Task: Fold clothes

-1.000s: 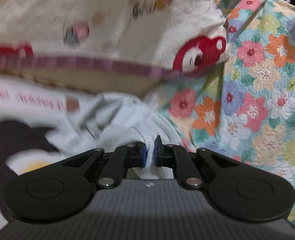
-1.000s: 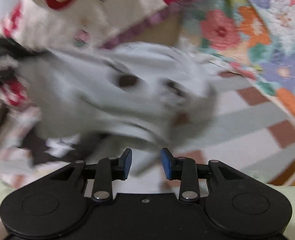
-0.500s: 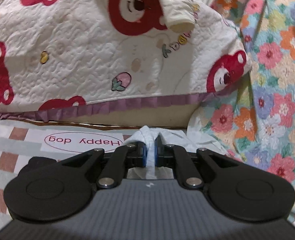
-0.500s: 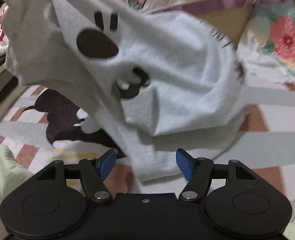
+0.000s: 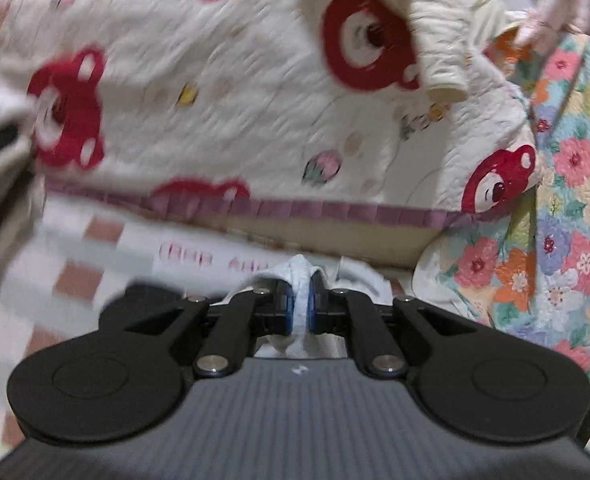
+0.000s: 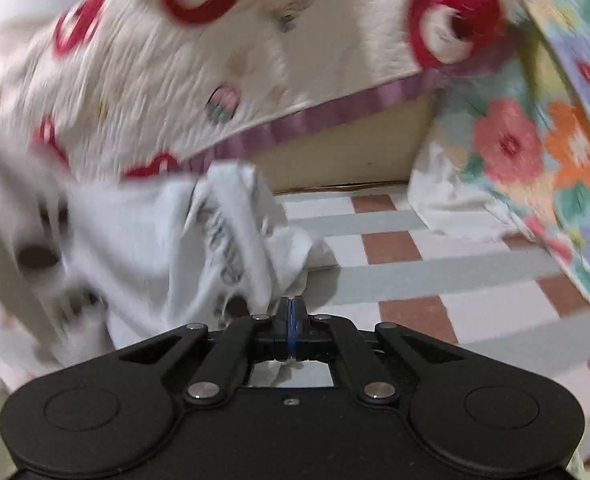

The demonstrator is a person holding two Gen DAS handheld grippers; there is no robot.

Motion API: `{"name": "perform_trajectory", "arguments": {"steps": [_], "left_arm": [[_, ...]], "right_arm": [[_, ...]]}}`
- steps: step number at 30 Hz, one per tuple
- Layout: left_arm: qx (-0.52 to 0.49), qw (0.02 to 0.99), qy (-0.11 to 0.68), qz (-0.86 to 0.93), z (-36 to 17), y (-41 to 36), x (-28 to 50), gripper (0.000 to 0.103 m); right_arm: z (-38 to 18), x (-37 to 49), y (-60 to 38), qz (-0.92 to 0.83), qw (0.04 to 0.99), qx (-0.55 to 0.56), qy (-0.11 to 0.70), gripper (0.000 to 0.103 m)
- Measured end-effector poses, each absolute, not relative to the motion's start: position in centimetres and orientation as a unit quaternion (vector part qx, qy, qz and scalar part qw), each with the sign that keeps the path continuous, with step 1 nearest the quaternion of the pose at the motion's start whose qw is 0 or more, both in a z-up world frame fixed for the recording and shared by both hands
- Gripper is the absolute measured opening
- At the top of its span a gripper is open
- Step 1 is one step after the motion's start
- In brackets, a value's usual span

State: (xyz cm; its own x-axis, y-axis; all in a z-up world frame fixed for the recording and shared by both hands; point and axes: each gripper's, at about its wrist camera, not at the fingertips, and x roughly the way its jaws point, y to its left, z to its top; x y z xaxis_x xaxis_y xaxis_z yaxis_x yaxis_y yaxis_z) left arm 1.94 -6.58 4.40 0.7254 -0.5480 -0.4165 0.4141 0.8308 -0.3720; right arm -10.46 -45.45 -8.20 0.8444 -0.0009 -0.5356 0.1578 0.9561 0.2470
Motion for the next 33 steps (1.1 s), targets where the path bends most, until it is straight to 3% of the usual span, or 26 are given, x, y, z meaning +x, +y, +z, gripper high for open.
{"name": "perform_trajectory", "arguments": {"steps": [4,6,7,13,16,18,20,22,23,24,26,27,29,33], "left_arm": [[-0.159,0.911,0.270,-0.269,3.5,-5.9,1.5,0.006],[-0.153,0.911,0.262,-0.280,4.0,-6.5,1.2,0.006],[-0.142,0.914,0.256,-0.282,4.4,-6.9,1.2,0.006],[-0.091,0.938,0.246,-0.228,4.6,-6.8,2.4,0.006],[-0.098,0.936,0.281,-0.189,2.0,-5.1,4.4,0.006],[-0.105,0.932,0.306,-0.163,-0.2,-4.0,5.6,0.006],[-0.117,0.926,0.330,-0.139,-2.4,-3.0,6.5,0.006],[-0.112,0.926,0.339,-0.124,-3.9,-2.4,6.8,0.006],[-0.109,0.926,0.343,-0.116,-4.7,-2.1,6.9,0.006],[-0.106,0.926,0.344,-0.114,-5.0,-1.9,6.9,0.006],[-0.099,0.927,0.345,-0.111,-5.8,-1.4,6.8,0.006],[-0.097,0.926,0.346,-0.112,-5.9,-1.2,6.6,0.006],[-0.094,0.927,0.342,-0.120,-5.6,-1.3,6.5,0.006],[-0.050,0.928,0.302,-0.210,-3.5,-3.0,4.1,0.006]], "right_arm": [[-9.4,-11.0,-43.9,0.012,0.925,0.153,0.348,0.015],[-10.4,-10.8,-41.7,0.048,0.913,0.128,0.384,0.054],[-11.1,-10.6,-40.9,0.062,0.907,0.137,0.394,0.059],[-14.7,-7.7,-38.9,0.026,0.884,0.178,0.432,0.065],[-15.1,-6.4,-38.3,0.007,0.887,0.171,0.430,0.070],[-15.5,-5.8,-37.6,0.000,0.893,0.169,0.417,0.086],[-16.0,-5.2,-37.0,-0.013,0.905,0.168,0.391,0.093],[-16.4,-4.3,-35.7,-0.030,0.916,0.124,0.381,0.091],[-16.4,-3.8,-35.0,-0.037,0.919,0.095,0.381,0.076],[-16.3,-3.8,-34.6,-0.041,0.923,0.080,0.375,0.048],[-16.1,-3.7,-35.1,-0.031,0.924,0.096,0.369,0.016],[-15.9,-3.7,-35.8,-0.025,0.922,0.119,0.368,0.009],[-15.0,-4.5,-37.5,-0.013,0.925,0.161,0.345,0.007],[-11.4,-7.0,-38.4,-0.006,0.944,0.143,0.297,0.006]]}}
